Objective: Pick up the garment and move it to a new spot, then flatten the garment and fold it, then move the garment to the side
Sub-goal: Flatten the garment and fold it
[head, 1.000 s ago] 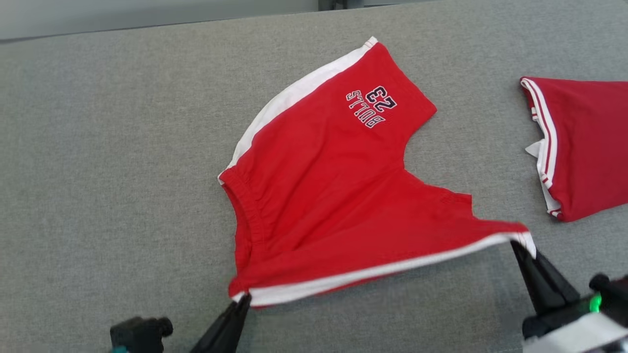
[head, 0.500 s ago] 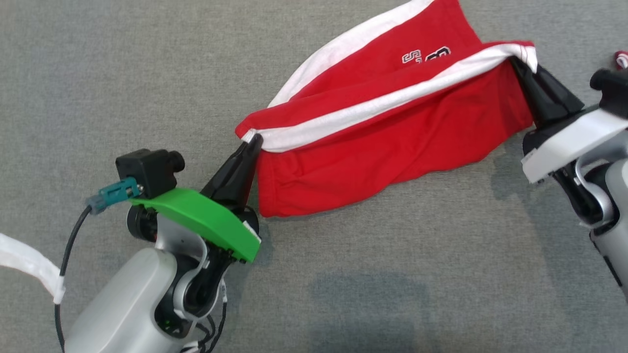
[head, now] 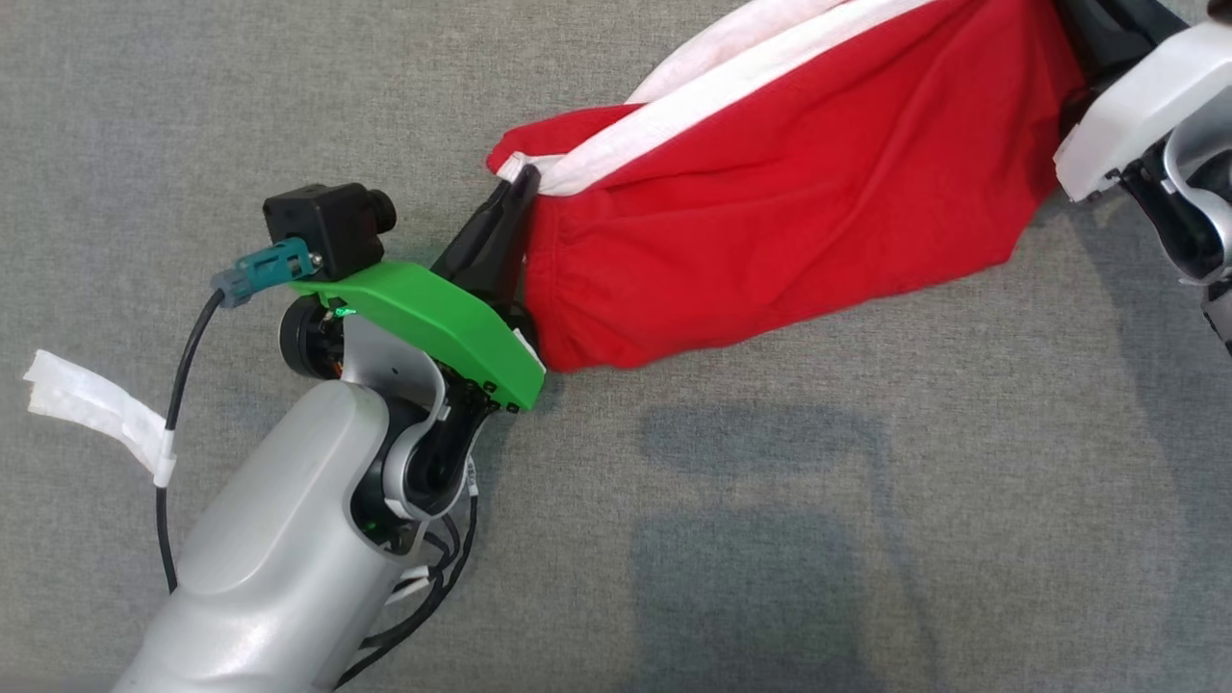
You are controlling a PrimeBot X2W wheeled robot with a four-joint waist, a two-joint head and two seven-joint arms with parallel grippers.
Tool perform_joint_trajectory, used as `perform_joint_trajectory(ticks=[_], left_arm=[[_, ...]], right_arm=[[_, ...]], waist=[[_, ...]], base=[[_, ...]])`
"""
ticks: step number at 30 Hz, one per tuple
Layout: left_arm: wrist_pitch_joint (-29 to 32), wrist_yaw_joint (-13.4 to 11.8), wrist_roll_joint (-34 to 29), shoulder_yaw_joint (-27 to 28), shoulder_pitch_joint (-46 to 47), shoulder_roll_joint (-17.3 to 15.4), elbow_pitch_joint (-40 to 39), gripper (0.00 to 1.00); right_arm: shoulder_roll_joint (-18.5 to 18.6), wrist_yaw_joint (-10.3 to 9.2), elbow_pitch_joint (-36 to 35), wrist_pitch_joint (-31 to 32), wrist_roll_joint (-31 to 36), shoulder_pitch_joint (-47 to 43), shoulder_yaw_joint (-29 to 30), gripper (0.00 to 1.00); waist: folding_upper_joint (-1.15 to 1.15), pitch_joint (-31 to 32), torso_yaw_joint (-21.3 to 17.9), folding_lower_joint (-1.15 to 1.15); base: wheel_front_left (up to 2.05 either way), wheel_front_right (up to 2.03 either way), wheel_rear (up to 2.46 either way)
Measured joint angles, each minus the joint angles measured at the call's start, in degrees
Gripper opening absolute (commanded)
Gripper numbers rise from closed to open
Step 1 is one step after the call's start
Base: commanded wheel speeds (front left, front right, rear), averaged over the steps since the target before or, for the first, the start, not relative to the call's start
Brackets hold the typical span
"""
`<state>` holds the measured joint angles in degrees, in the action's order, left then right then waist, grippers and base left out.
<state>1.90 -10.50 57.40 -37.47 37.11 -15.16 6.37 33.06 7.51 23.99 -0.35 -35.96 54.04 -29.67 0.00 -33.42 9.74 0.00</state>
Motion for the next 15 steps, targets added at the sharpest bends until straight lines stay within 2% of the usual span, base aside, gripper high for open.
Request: perform_joint_trajectory(ticks=[7, 8, 9, 10, 11, 12, 13, 15], left_arm=[[-0.44, 0.92, 0.66, 0.08, -0.2, 0.03, -0.13, 0.0], [-0.52, 0.91, 0.64, 0.08, -0.21, 0.09, -0.02, 0.18], [-0.81, 0.9, 0.62, 0.08, -0.21, 0.18, 0.09, 0.39], [-0.77, 0.92, 0.67, 0.04, -0.23, 0.31, 0.11, 0.56], [-0.68, 1.01, 0.94, 0.04, -0.32, 0.48, 0.1, 1.0], [-0.62, 1.13, 1.09, 0.03, -0.47, 0.55, 0.0, 1.0], [-0.62, 1.12, 1.09, 0.1, -0.69, 0.45, -0.13, 1.0], [-0.71, 0.65, 1.09, 0.42, -1.44, -0.19, -0.29, 1.0]], right_arm=[[0.52, 0.0, 3.05, 0.35, -2.19, 3.94, -4.02, 0.0], [0.58, 0.0, 3.61, 0.67, -2.32, 4.07, -4.5, 0.0], [0.63, 0.0, 4.05, 1.09, -2.56, 4.2, -5.04, 0.15], [0.69, 0.0, 4.25, 1.8, -2.8, 4.35, -5.89, 0.47], [0.7, 0.0, 4.24, 2.24, -2.97, 4.4, -6.7, 0.53], [0.7, 0.01, 4.17, 2.29, -3.33, 4.44, -7.21, 0.74], [0.71, 0.0, 4.04, 2.09, -3.48, 4.59, -7.54, 1.0], [1.07, 0.0, 4.13, 1.38, -3.25, 5.05, -8.01, 1.0]], waist=[[0.0, -0.39, 0.67, 0.0], [0.0, -0.36, 0.7, 0.0], [0.0, -0.36, 0.68, 0.0], [0.0, -0.35, 0.63, 0.0], [0.0, -0.32, 0.55, 0.0], [0.0, -0.28, 0.44, 0.0], [0.0, -0.24, 0.28, 0.0], [0.0, -0.02, -0.13, 0.0]], base=[[0.0, 0.0, 0.0], [0.0, 0.0, 0.0], [0.0, 0.0, 0.0], [0.0, 0.0, 0.0], [0.0, 0.0, 0.0], [0.0, 0.0, 0.0], [0.0, 0.0, 0.0], [0.0, 0.0, 0.0]])
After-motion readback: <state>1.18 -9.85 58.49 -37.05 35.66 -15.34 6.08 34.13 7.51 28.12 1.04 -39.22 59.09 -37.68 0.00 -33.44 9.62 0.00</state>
